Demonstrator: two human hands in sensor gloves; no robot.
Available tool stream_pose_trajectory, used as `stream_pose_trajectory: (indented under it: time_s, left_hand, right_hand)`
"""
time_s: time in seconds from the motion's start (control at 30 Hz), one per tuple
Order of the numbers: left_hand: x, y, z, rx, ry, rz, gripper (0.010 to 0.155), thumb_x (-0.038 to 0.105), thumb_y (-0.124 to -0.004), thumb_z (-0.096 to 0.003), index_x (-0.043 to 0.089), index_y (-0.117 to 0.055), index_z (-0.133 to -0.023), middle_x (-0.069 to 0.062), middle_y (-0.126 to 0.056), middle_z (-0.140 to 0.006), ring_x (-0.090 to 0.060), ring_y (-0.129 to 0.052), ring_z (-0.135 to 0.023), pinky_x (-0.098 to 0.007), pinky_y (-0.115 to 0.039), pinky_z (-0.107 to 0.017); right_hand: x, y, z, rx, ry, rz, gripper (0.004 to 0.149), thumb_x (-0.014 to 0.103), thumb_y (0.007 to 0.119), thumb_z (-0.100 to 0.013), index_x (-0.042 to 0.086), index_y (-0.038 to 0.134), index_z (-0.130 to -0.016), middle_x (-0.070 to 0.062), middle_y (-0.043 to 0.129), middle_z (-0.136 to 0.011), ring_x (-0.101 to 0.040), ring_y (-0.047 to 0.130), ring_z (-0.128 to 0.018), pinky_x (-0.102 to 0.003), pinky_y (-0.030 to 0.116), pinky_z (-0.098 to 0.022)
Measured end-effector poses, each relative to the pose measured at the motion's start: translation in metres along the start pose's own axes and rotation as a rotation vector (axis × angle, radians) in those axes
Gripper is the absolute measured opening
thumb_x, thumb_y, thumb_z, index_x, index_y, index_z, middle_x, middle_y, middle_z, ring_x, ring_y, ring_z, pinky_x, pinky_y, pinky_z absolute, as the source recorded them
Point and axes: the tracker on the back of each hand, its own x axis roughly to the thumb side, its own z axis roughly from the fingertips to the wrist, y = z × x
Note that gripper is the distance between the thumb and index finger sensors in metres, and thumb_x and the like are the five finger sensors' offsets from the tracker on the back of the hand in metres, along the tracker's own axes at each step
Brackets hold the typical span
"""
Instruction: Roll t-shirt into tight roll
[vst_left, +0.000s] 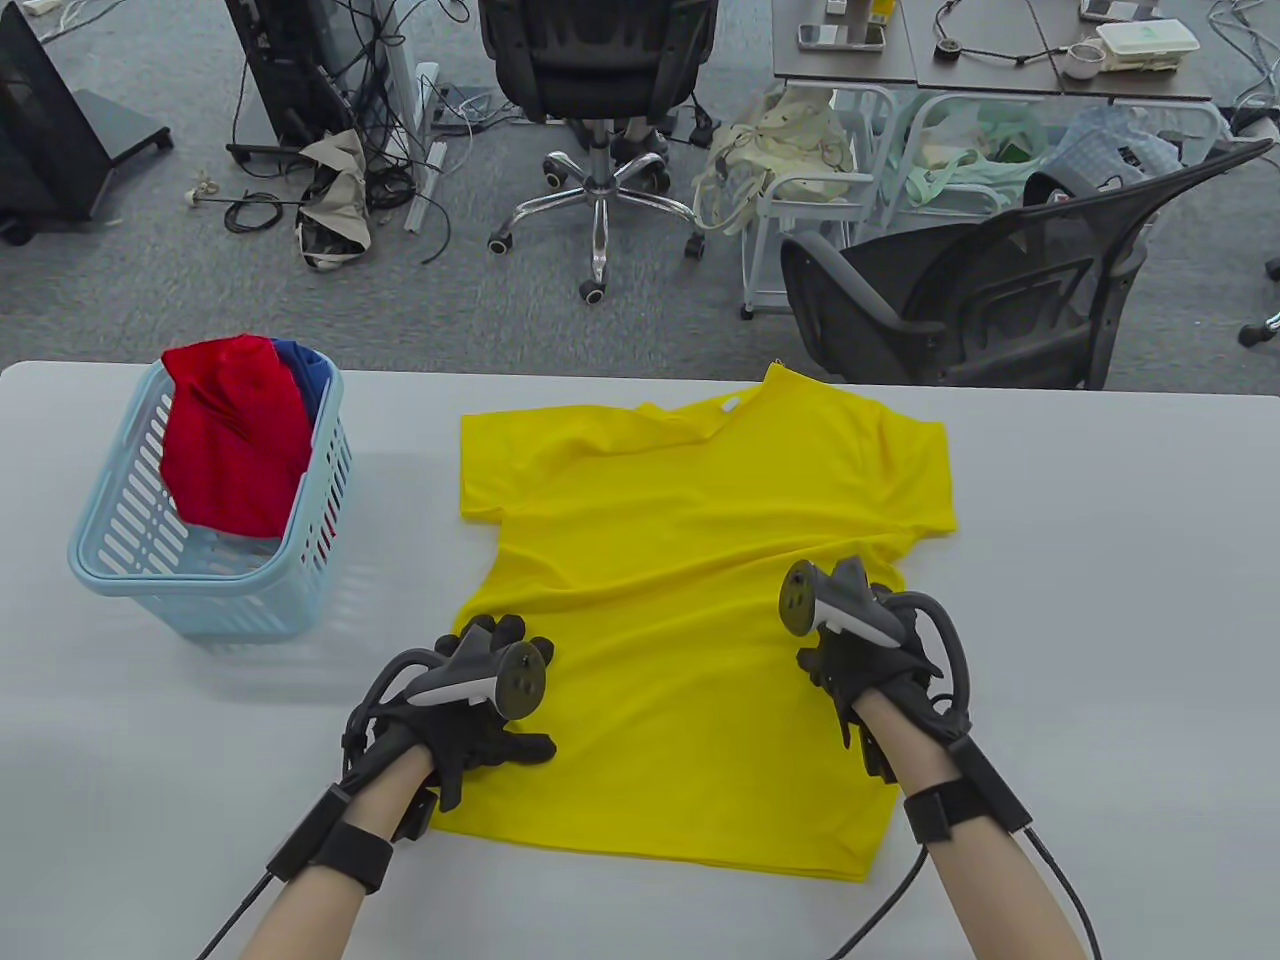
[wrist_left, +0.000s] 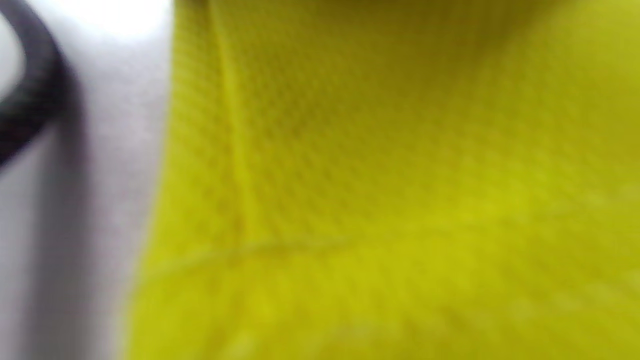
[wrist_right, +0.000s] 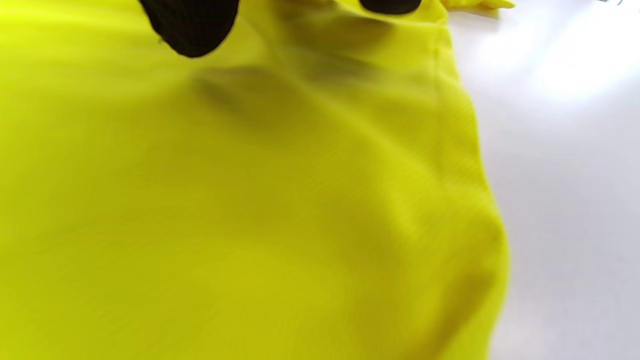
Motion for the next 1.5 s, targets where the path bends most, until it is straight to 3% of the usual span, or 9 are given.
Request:
stream_pose_trajectory:
  time_s: [0.13,0.23,0.53,0.73,0.93,1.1,1.3,1.43,1.5]
  left_hand:
    - [0.001,0.001,0.001,-0.013,0.002,-0.004,0.096,0.077,-0.033,-0.0374,0.028,0.016,-0.103,-0.018,0.02,-0.111,-0.05,0.006,-0.103,-0.066,-0.015,-0.073]
    - [0.001,0.001,0.001,-0.017,0.005,-0.003,0.096,0.076,-0.033,-0.0374,0.027,0.016,-0.103,-0.018,0.02,-0.11,-0.05,0.005,-0.102,-0.066,-0.015,-0.073]
    - [0.001,0.001,0.0,-0.019,0.002,0.0,0.096,0.076,-0.033,-0.0374,0.027,0.016,-0.103,-0.018,0.02,-0.11,-0.05,0.006,-0.102,-0.066,-0.014,-0.072]
    - [0.001,0.001,0.0,-0.019,0.002,0.002,0.096,0.076,-0.033,-0.0373,0.027,0.016,-0.103,-0.018,0.02,-0.11,-0.05,0.006,-0.102,-0.066,-0.014,-0.072]
    - [0.001,0.001,-0.001,-0.019,0.002,0.004,0.096,0.076,-0.034,-0.0371,0.027,0.016,-0.103,-0.018,0.02,-0.11,-0.05,0.006,-0.102,-0.066,-0.014,-0.072]
    - [0.001,0.001,-0.001,-0.015,0.003,0.006,0.096,0.076,-0.034,-0.0371,0.028,0.015,-0.103,-0.018,0.02,-0.11,-0.05,0.006,-0.102,-0.066,-0.014,-0.073]
    - [0.001,0.001,-0.001,-0.016,0.002,0.007,0.096,0.076,-0.034,-0.0372,0.028,0.016,-0.103,-0.018,0.02,-0.11,-0.05,0.006,-0.102,-0.066,-0.014,-0.072]
    - [0.003,0.003,0.002,-0.007,-0.003,0.008,0.095,0.075,-0.036,-0.0389,0.026,0.013,-0.105,-0.019,0.017,-0.111,-0.051,0.003,-0.103,-0.066,-0.016,-0.073]
    - [0.01,0.009,0.01,0.014,-0.002,-0.017,0.093,0.072,-0.043,-0.0432,0.026,0.003,-0.109,-0.02,0.006,-0.117,-0.052,-0.008,-0.108,-0.067,-0.026,-0.076]
  right_hand:
    - [-0.008,0.026,0.029,-0.006,-0.071,0.054,0.079,0.053,0.072,-0.058,0.02,0.034,-0.118,-0.015,0.032,-0.124,-0.036,0.055,-0.108,-0.056,0.051,-0.074]
    - [-0.031,0.035,0.04,0.112,-0.158,-0.033,0.09,0.058,0.073,-0.055,0.019,0.024,-0.12,-0.017,0.02,-0.124,-0.041,0.037,-0.115,-0.059,0.042,-0.076]
    - [-0.061,0.057,0.062,0.193,-0.109,0.076,0.102,0.06,0.077,-0.049,0.022,0.012,-0.118,-0.014,0.009,-0.123,-0.045,0.025,-0.116,-0.062,0.038,-0.077]
    - [-0.085,0.05,0.066,0.216,0.005,0.25,0.109,0.051,0.091,-0.043,0.021,0.018,-0.118,-0.015,0.018,-0.124,-0.045,0.03,-0.117,-0.065,0.038,-0.076]
    - [-0.063,0.034,0.061,0.116,-0.135,-0.105,0.084,0.052,0.068,-0.061,0.021,0.018,-0.119,-0.016,0.018,-0.125,-0.045,0.032,-0.116,-0.062,0.039,-0.076]
    - [-0.036,0.046,0.055,0.153,-0.1,0.188,0.099,0.062,0.073,-0.05,0.02,0.016,-0.118,-0.018,0.016,-0.123,-0.045,0.031,-0.116,-0.06,0.041,-0.077]
    - [-0.052,0.052,0.056,0.258,-0.127,0.286,0.118,0.053,0.093,-0.04,0.027,0.004,-0.114,-0.013,0.004,-0.121,-0.045,0.02,-0.117,-0.065,0.032,-0.077]
    - [-0.056,0.044,0.06,0.225,-0.088,0.305,0.114,0.052,0.093,-0.039,0.025,0.014,-0.117,-0.013,0.013,-0.123,-0.045,0.027,-0.117,-0.066,0.035,-0.077]
    - [-0.055,0.037,0.059,0.169,-0.083,0.211,0.101,0.054,0.084,-0.048,0.023,0.018,-0.118,-0.014,0.017,-0.124,-0.045,0.03,-0.117,-0.065,0.037,-0.076]
